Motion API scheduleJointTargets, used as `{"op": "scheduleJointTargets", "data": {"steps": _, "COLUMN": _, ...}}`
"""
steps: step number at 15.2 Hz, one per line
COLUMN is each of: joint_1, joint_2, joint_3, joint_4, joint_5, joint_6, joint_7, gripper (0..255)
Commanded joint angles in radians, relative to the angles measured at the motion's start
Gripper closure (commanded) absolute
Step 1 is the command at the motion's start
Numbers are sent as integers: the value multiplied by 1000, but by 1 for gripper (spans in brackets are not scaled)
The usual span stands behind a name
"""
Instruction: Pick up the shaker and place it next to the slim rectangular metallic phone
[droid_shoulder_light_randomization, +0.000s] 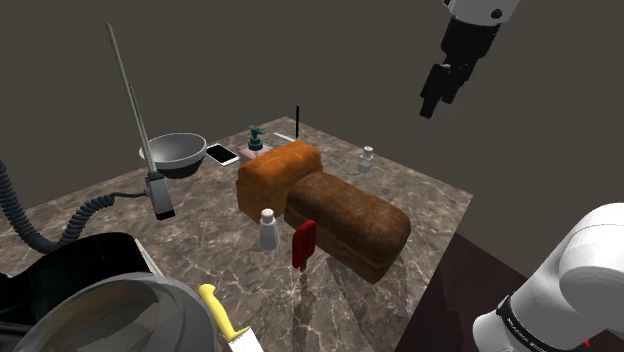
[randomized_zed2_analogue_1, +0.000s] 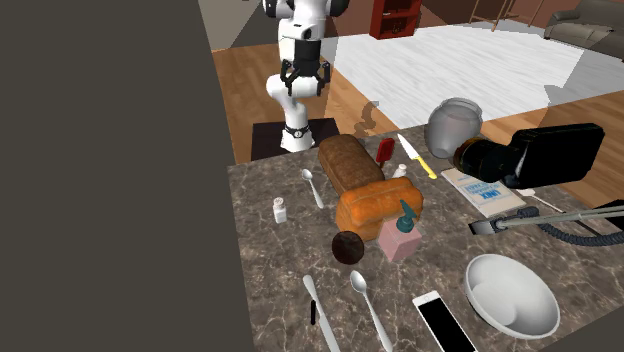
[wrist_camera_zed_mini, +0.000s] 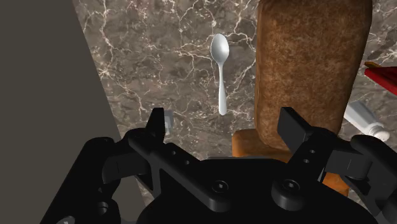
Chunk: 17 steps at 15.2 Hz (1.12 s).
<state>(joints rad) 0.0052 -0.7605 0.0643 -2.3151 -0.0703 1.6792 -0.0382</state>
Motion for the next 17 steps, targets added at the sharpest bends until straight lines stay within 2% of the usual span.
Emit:
{"op": "scheduleJointTargets", "data": {"steps": 1, "joint_1": 0, "joint_2": 0, "joint_3": 0, "joint_4": 0, "joint_5": 0, "joint_6": 0, "joint_7": 0, "gripper": 0}}
{"op": "scheduleJointTargets", "data": {"steps": 9, "joint_1": -22, "joint_2": 100, "joint_3": -97, "joint_4": -166, "joint_5": -9, "joint_6": 337, "joint_7": -66, "gripper": 0}}
{"op": "scheduleJointTargets", "data": {"steps": 17, "joint_1": -23, "joint_2": 319, "joint_3": -200, "joint_4": -224, "joint_5": 22, "joint_6": 681, "joint_7": -159, "gripper": 0}}
